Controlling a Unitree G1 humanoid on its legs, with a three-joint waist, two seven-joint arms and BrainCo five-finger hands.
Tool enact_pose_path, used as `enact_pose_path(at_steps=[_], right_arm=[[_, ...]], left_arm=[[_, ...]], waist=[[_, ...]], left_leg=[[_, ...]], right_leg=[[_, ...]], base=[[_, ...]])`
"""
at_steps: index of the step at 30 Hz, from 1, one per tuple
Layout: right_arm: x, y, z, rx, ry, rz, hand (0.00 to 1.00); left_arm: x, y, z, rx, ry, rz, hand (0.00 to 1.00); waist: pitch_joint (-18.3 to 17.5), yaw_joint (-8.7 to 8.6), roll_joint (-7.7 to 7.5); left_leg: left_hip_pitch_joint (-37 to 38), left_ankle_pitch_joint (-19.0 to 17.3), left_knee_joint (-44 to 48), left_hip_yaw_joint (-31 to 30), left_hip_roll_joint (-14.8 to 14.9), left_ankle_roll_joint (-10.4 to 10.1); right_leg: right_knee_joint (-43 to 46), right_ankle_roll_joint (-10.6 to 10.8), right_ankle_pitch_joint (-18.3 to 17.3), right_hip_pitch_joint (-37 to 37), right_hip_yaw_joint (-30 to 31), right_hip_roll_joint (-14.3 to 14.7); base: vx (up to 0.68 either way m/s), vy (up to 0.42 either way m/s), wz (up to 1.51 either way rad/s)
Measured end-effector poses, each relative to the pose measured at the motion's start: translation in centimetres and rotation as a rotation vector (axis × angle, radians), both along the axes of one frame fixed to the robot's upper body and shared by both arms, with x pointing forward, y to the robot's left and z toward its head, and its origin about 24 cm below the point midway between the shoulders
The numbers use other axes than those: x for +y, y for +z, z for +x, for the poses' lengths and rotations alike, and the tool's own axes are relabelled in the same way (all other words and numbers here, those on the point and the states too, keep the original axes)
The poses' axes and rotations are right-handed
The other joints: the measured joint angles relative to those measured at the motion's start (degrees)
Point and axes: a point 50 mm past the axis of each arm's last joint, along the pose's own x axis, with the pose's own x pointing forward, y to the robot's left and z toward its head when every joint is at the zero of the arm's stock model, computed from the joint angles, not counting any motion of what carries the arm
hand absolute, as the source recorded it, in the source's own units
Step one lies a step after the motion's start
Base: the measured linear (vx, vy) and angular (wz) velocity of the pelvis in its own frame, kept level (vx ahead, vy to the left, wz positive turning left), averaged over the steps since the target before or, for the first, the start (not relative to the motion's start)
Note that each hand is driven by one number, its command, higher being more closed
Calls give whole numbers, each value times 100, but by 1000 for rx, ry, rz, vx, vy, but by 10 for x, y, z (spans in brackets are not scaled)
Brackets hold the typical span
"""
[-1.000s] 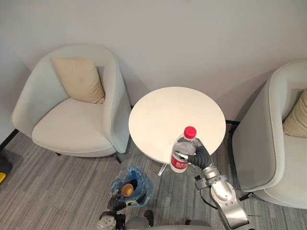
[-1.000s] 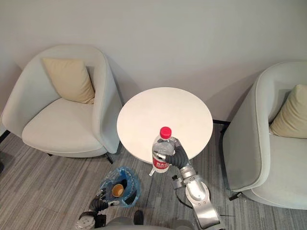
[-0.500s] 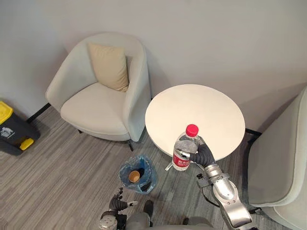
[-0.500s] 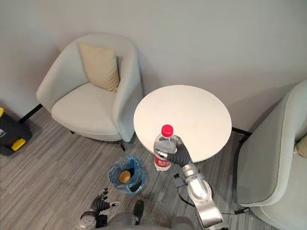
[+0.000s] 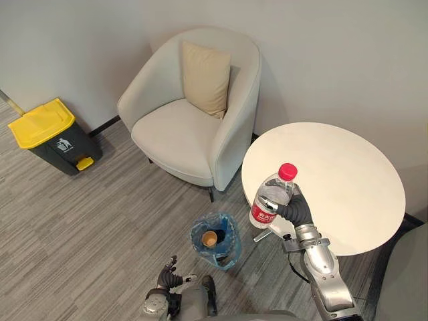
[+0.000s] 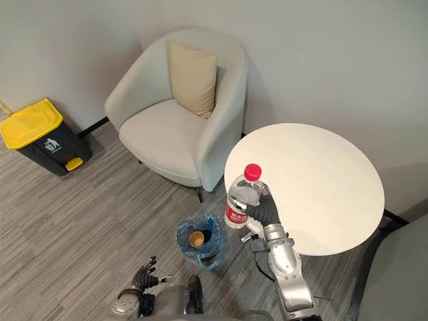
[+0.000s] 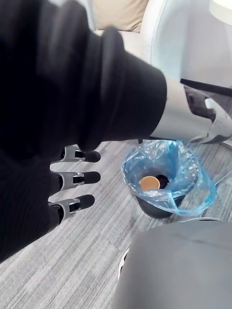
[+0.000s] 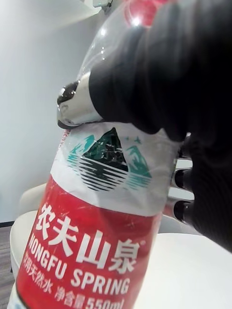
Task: Gather rubbish on tea table into small bin, then transfer packed bag to large trash can.
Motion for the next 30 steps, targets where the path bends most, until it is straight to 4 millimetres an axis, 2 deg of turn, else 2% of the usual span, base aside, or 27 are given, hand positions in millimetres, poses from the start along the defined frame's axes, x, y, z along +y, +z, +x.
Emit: enact_pose_path(at_steps=[1,3,4,5,6,7,8,9,10,11,12,13,14,16,21,26,30], right_arm=[[1,-1,0,2,2,-3,100],[3,-2,0,6,13,-5,100],[5,-6,-3,29,19,-7,100],[4,-9,-5,43,18,-13,100],[3,-11,-6,53,17,-24,100],[7,-14,-9,67,40,-28,100],[9,-14,-10,71,45,-29,100],[10,-15,-11,72,52,-35,100],[10,-15,-11,72,52,-34,100],[10,-13,-11,65,51,-32,100],[10,-13,-11,61,52,-31,100],[8,-15,-11,70,45,-38,100],[5,-15,-11,71,44,-54,100],[4,-14,-10,68,42,-55,100],[-1,-17,-13,82,16,-50,100],[-5,-19,-15,88,-22,-30,100],[-4,-19,-15,91,-29,-24,100]], left_arm=[[2,1,1,-6,-3,5,0],[4,1,1,-8,-11,11,0],[5,0,-1,7,-16,16,0],[6,0,-1,9,-16,17,0],[8,0,-1,8,-16,22,0],[9,0,-2,17,-30,25,0],[10,0,-1,15,-33,26,0],[9,0,0,15,-37,24,0],[9,0,-1,17,-39,24,0],[9,0,-2,19,-44,26,0],[9,0,-1,19,-45,26,0],[3,-2,-3,28,-38,7,0],[0,-2,-3,24,-30,-5,0],[2,-4,-7,35,-5,-8,0],[7,-4,-12,40,34,-8,0],[7,-4,-12,36,34,-9,0],[7,-3,-12,30,29,-8,0]], waist=[[19,-3,-134],[29,-65,-149],[26,-180,-151],[16,-229,-99],[24,-266,-102],[23,-324,-144],[32,-324,-163],[27,-302,-187],[22,-307,-195],[-28,-298,-256],[-51,-304,-339],[-84,-331,-209],[-142,-226,-64],[-166,-170,34],[-190,-154,-6],[-201,-140,-19],[-205,-144,-54]], left_leg=[[23,-147,104,121,-119,23],[42,-369,308,86,-208,66],[57,-482,414,-61,-267,175],[163,-487,377,-212,-277,205],[208,-477,341,-330,-261,234],[278,-472,241,-615,-260,223],[338,-449,179,-679,-260,190],[446,-420,96,-833,-245,142],[510,-411,49,-908,-246,127],[530,-435,78,-1074,-326,66],[532,-465,145,-1153,-388,22],[523,-507,230,-1330,-338,-43],[530,-496,104,-1347,-234,-76],[640,-417,-197,-1386,-137,-200],[959,-323,-603,-1567,-6,-348],[960,-234,-662,-1855,-46,-422],[904,60,-907,-2177,-135,-465]], right_leg=[[350,1,-259,-142,69,-233],[898,33,-384,-220,114,-367],[1955,-280,-195,-658,323,-420],[2617,-661,69,-1001,471,-364],[2855,-519,-48,-1143,592,-273],[2758,-345,-331,-1363,810,70],[2663,-317,-380,-1471,899,179],[2384,-314,-382,-1665,1024,418],[2194,-298,-366,-1752,1055,504],[1331,-272,-16,-1845,1082,581],[1099,-296,575,-1859,1092,562],[1016,-340,610,-1711,941,601],[793,-395,678,-1622,900,699],[447,-432,792,-1466,807,784],[-221,-501,940,-857,520,918],[-466,-483,993,-619,227,902],[-467,-486,995,-615,-113,820]], base=[[29,147,-14],[152,110,3],[261,101,38],[217,97,56],[257,27,83],[238,-3,78],[279,-45,90],[191,-61,62],[279,-113,91],[188,-83,83],[262,-112,104],[266,-111,58],[305,-131,39],[182,-104,8],[87,-76,26],[4,-20,34],[-54,-34,49]])
